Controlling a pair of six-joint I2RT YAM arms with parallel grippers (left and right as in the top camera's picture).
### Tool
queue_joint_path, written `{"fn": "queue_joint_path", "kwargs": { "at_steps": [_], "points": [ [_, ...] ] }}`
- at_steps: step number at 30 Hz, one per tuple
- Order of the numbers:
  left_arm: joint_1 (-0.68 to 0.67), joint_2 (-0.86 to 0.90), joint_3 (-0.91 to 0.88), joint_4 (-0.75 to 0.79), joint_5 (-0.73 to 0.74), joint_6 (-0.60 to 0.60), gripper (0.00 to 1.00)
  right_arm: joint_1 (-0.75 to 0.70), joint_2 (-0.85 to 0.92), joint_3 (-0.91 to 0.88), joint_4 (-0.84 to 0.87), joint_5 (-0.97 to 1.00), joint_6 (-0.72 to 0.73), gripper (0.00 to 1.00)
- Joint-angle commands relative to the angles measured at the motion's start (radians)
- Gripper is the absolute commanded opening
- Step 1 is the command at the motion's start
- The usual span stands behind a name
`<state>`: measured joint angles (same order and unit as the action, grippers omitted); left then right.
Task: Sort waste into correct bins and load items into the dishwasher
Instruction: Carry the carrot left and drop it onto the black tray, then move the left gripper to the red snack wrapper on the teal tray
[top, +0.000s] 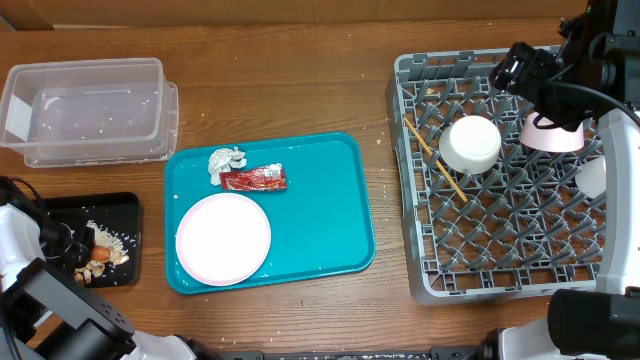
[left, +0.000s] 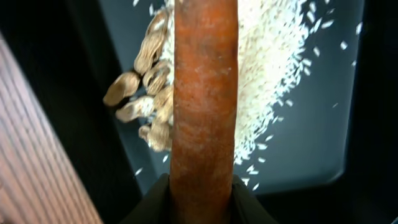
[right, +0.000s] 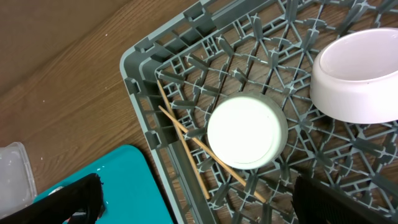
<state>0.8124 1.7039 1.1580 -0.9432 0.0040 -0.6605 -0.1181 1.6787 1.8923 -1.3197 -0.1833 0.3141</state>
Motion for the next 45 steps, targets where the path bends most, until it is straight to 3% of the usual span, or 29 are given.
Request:
{"fn": "queue_joint_path", "kwargs": {
  "at_steps": [1, 16, 25, 37, 45],
  "points": [
    [0.004, -0.007, -0.017, 0.029, -0.013, -0.017, 0.14, -0.001, -0.005, 0.027, 0.005, 0.003, 0.001, 1.00],
    [0.003, -0.007, -0.018, 0.074, -0.011, -0.018, 0.29, -0.001, -0.005, 0.027, 0.005, 0.003, 0.001, 1.00],
    [0.003, -0.007, -0.017, 0.074, 0.080, -0.016, 0.55, -0.001, -0.005, 0.027, 0.005, 0.003, 0.001, 1.00],
    [0.002, -0.023, 0.089, -0.008, 0.303, 0.059, 0.46, -0.001, -0.005, 0.027, 0.005, 0.003, 0.001, 1.00],
    [-0.040, -0.066, 0.269, -0.183, 0.579, 0.191, 0.51, -0.001, -0.005, 0.027, 0.005, 0.004, 0.001, 1.00]
  ]
}}
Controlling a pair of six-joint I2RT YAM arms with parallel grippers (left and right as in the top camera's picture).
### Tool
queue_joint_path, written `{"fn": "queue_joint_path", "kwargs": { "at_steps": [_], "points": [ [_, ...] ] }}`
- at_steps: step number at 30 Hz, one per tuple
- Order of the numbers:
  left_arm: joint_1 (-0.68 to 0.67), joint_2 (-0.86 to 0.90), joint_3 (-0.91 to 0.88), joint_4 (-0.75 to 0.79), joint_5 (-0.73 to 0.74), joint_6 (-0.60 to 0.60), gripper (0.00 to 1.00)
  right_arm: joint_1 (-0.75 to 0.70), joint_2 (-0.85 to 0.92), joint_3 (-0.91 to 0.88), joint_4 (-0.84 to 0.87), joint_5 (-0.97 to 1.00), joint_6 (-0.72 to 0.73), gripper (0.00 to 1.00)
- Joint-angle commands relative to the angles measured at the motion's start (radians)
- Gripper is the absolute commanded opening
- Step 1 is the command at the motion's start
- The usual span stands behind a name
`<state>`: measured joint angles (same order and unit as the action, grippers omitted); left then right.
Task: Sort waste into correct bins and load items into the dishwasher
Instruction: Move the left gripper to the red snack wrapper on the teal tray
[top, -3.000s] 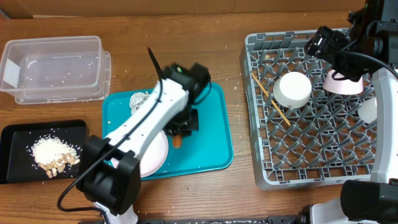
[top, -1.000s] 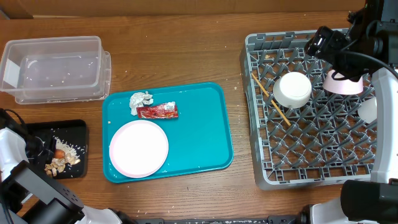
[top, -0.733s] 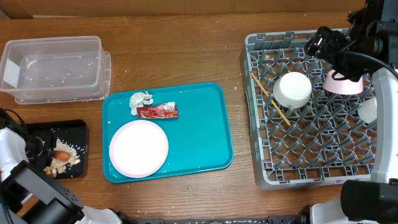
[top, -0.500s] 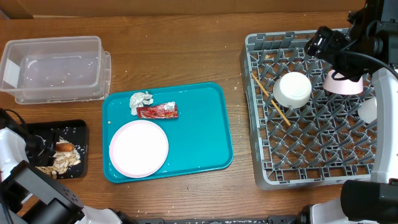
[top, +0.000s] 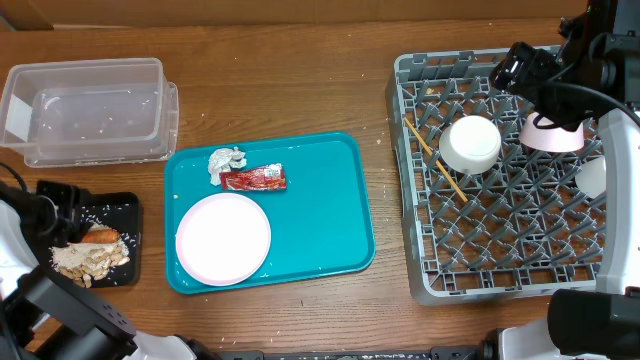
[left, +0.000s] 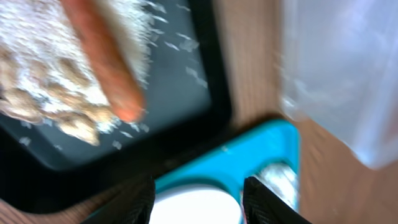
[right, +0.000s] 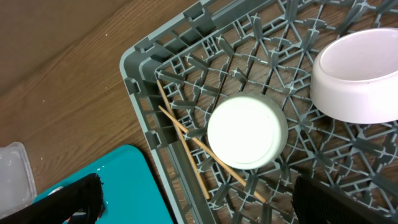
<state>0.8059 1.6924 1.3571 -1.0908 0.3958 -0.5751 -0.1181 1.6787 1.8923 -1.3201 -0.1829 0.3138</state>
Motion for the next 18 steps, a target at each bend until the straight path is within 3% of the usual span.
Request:
{"fn": "queue_joint_path", "kwargs": {
  "at_steps": [1, 4, 8, 13, 15, 16, 18],
  "points": [
    [-0.049, -0.060, 0.080, -0.046, 0.225, 0.132, 0.53, -0.001, -0.005, 0.027, 0.006, 0.003, 0.001, 1.00],
    [-0.122, -0.079, 0.088, -0.081, 0.298, 0.190, 0.57, -0.001, -0.005, 0.027, 0.006, 0.003, 0.002, 1.00],
    [-0.275, -0.080, 0.085, -0.127, 0.288, 0.237, 0.57, -0.001, -0.005, 0.027, 0.006, 0.003, 0.002, 1.00],
    [-0.549, -0.078, 0.085, -0.114, 0.120, 0.213, 0.61, -0.001, -0.005, 0.027, 0.006, 0.003, 0.002, 1.00],
    [-0.669, -0.074, 0.085, -0.092, 0.011, 0.168, 0.68, -0.001, -0.005, 0.027, 0.006, 0.003, 0.002, 1.00],
    [-0.778, -0.069, 0.085, -0.059, -0.080, 0.128, 0.79, -0.001, -0.005, 0.027, 0.006, 0.003, 0.002, 1.00],
    [-0.877, -0.059, 0.085, -0.024, -0.150, 0.085, 0.84, -0.001, -0.005, 0.027, 0.006, 0.003, 0.002, 1.00]
  ]
}}
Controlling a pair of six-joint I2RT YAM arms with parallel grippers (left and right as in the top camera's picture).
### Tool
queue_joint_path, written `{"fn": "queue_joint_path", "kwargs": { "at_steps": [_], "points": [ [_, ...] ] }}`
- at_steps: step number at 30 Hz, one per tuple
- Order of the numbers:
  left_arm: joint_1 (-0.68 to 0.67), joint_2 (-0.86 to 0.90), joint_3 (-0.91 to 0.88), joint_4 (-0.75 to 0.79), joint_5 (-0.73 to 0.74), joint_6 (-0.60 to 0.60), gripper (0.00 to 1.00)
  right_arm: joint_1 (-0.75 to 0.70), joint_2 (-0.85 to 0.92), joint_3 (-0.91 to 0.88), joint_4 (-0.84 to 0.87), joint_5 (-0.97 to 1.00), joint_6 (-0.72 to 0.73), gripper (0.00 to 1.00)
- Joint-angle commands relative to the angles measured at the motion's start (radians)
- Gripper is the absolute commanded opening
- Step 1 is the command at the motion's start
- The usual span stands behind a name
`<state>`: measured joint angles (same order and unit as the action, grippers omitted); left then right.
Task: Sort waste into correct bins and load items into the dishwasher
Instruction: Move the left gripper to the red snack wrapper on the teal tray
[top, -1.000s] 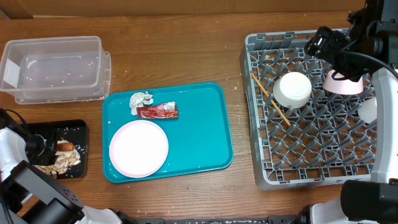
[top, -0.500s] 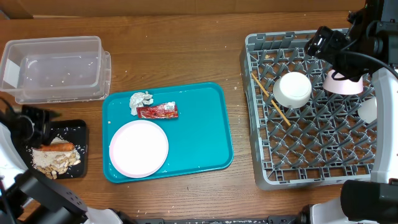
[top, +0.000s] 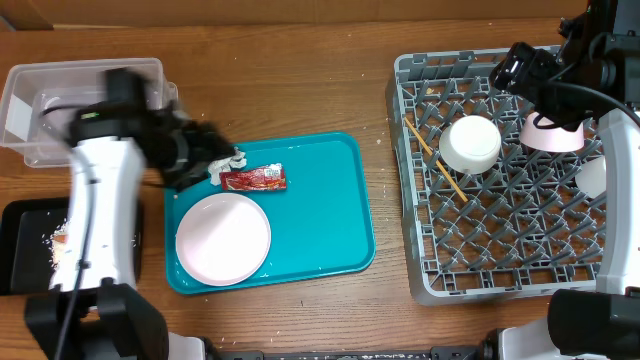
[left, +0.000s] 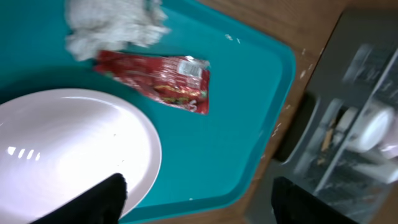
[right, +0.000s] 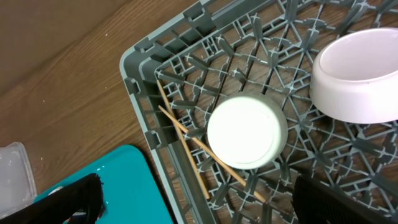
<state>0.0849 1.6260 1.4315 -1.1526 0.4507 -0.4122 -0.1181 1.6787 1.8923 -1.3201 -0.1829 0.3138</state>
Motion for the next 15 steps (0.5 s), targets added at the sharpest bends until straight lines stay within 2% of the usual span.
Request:
{"fn": "queue_joint_path", "kwargs": {
  "at_steps": [1, 2, 4, 7, 15],
  "points": [
    [-0.208, 0.016, 0.011, 0.060, -0.240, -0.098, 0.85, -0.001, -0.005, 0.027, 0.006, 0.003, 0.002, 1.00],
    [-0.289, 0.035, 0.011, 0.107, -0.288, -0.118, 0.91, -0.001, -0.005, 0.027, 0.006, 0.003, 0.002, 1.00],
    [-0.354, 0.058, 0.011, 0.151, -0.313, -0.110, 1.00, -0.001, -0.005, 0.027, 0.006, 0.003, 0.002, 1.00],
    [-0.404, 0.100, 0.015, 0.161, -0.315, -0.101, 1.00, -0.001, -0.005, 0.027, 0.006, 0.003, 0.002, 1.00],
    [-0.371, 0.290, 0.193, -0.109, -0.327, -0.052, 1.00, -0.001, -0.005, 0.027, 0.006, 0.003, 0.001, 1.00]
  ]
}}
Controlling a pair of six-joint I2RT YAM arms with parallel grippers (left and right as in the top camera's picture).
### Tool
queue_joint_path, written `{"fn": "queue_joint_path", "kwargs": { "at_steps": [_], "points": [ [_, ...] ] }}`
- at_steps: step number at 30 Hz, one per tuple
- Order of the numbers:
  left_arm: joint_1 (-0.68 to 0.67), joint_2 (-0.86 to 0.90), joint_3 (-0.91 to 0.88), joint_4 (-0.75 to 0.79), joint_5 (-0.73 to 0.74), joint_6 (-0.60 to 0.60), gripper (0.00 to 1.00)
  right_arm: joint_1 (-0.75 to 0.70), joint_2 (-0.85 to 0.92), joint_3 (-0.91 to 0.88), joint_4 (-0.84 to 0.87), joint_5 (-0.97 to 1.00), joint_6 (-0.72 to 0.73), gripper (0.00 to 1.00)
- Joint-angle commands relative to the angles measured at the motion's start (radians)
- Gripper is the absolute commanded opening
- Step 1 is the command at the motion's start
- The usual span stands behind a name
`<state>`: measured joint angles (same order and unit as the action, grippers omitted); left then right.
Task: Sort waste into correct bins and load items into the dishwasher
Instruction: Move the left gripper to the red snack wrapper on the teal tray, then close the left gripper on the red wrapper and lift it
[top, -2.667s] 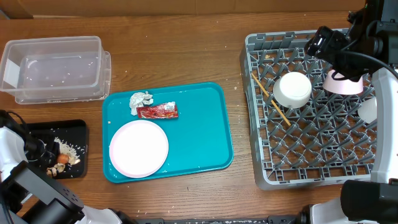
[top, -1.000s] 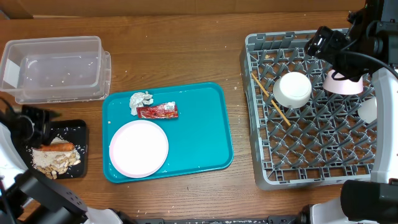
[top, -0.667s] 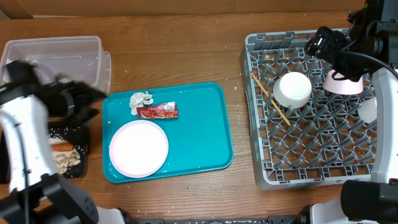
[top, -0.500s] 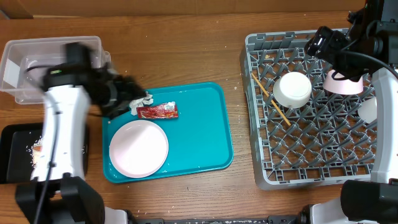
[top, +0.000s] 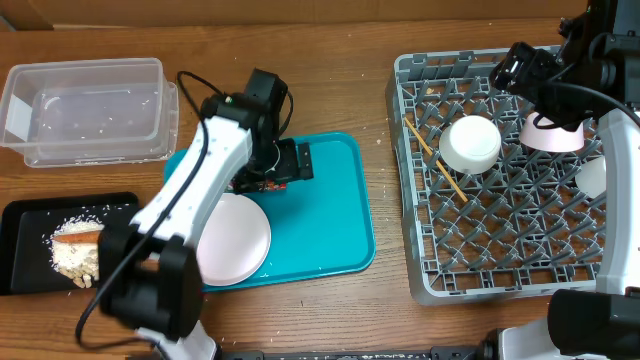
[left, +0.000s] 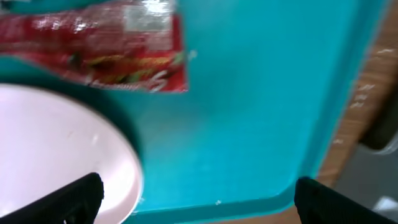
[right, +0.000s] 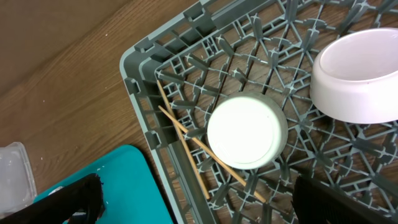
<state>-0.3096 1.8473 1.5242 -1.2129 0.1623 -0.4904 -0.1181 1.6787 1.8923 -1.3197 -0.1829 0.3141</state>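
My left gripper (left: 199, 205) hangs open and empty low over the teal tray (left: 249, 124), its dark fingertips (left: 81, 193) wide apart. Just ahead of it lies a red sauce packet (left: 106, 46), with a white plate (left: 56, 143) beside it. In the overhead view the left gripper (top: 295, 160) is over the tray's upper middle; the arm hides the crumpled napkin. My right gripper (top: 515, 68) hovers open above the grey dish rack (top: 420, 270), over a white cup (right: 247, 130), a pink bowl (right: 357, 74) and chopsticks (right: 186, 137).
A black tray (top: 20, 215) at the front left holds rice, peanuts and an orange-brown food stick (top: 75, 233). A clear plastic bin (top: 85, 110) stands at the back left. Bare wooden table separates the teal tray from the rack.
My left gripper has moved right, from above the napkin and plate at the tray's left to low over the tray's middle beside the red packet. The right arm has not moved.
My left gripper was shut on an orange-brown food stick over the black tray. Then the stick lay on the rice there and the gripper was open. Then the gripper was over the teal tray's left side, and now over its middle.
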Motion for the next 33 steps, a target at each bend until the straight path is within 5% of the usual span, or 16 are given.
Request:
{"fn": "queue_joint_path", "kwargs": {
  "at_steps": [1, 18, 30, 33],
  "points": [
    [0.026, 0.080, 0.116, -0.058, -0.039, 0.026, 1.00, -0.001, -0.005, 0.027, 0.005, 0.003, 0.001, 1.00],
    [0.014, 0.285, 0.133, 0.013, -0.085, -0.256, 1.00, -0.001, -0.005, 0.027, 0.005, 0.003, 0.001, 1.00],
    [0.013, 0.324, 0.128, 0.070, -0.098, -0.300, 1.00, -0.001, -0.005, 0.027, 0.005, 0.003, 0.001, 1.00],
    [0.013, 0.324, 0.128, 0.069, -0.147, -0.301, 0.86, -0.001, -0.005, 0.027, 0.005, 0.003, 0.001, 1.00]
  ]
}}
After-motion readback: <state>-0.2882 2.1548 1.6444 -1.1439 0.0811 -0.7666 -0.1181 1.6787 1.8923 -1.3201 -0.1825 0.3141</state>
